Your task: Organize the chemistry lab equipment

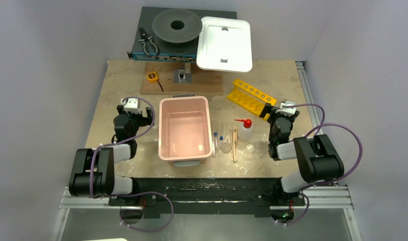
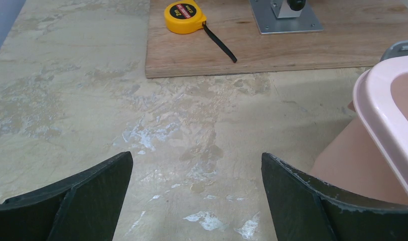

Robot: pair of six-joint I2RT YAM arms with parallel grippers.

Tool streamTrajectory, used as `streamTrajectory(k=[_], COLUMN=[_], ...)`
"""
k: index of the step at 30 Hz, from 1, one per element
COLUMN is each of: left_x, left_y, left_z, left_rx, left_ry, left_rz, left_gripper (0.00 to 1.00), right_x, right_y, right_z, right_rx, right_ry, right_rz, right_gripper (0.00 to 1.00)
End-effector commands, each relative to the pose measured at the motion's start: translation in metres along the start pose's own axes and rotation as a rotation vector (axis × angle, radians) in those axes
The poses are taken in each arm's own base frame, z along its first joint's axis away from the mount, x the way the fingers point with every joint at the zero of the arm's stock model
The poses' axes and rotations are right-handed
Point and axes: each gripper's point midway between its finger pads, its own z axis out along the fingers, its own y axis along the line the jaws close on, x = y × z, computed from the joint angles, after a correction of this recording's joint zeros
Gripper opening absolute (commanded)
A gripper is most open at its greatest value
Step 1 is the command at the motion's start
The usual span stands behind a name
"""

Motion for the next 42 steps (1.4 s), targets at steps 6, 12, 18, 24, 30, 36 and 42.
streamTrajectory(k=[6,12,18,24,30,36,42], left_x=[-0.016,-0.053,-0.098,-0.129,-0.100,-0.049,-0.020], left_y=[-0.002,0.006,-0.002,-0.038,-0.101,-0.095,-0.077], left_z=[0.004,-0.008,-0.030,-0.068,-0.079,-0.061,-0.051], left_rx=[0.012,0.027,0.076,0.248,0.401,0.321,0.234], left_ry=[-0.042,-0.046,0.129,0.216,0.350,0.502,0.532], left_rz=[0.023,-0.036,-0.017,-0.072,-0.041,0.009,0.231], left_gripper=[1.00,1.00,1.00,1.00,1.00,1.00,1.00], right_x=[-0.029,-0.045,-0.094,-0.127,-0.137,-0.123,-0.112], right_y=[-0.007,-0.011,0.022,0.059,0.063,0.057,0.059], right_z=[0.004,-0.006,-0.010,-0.010,-0.012,-0.001,0.021], right_rx=[0.055,0.121,0.022,-0.161,-0.149,-0.048,0.036], right_ry=[-0.093,0.019,0.049,0.127,0.157,0.252,0.361], right_rz=[0.036,0.100,0.394,0.320,0.254,0.193,0.177], right_gripper=[0.99,0.99,0.99,0.99,0.96,0.91,0.80])
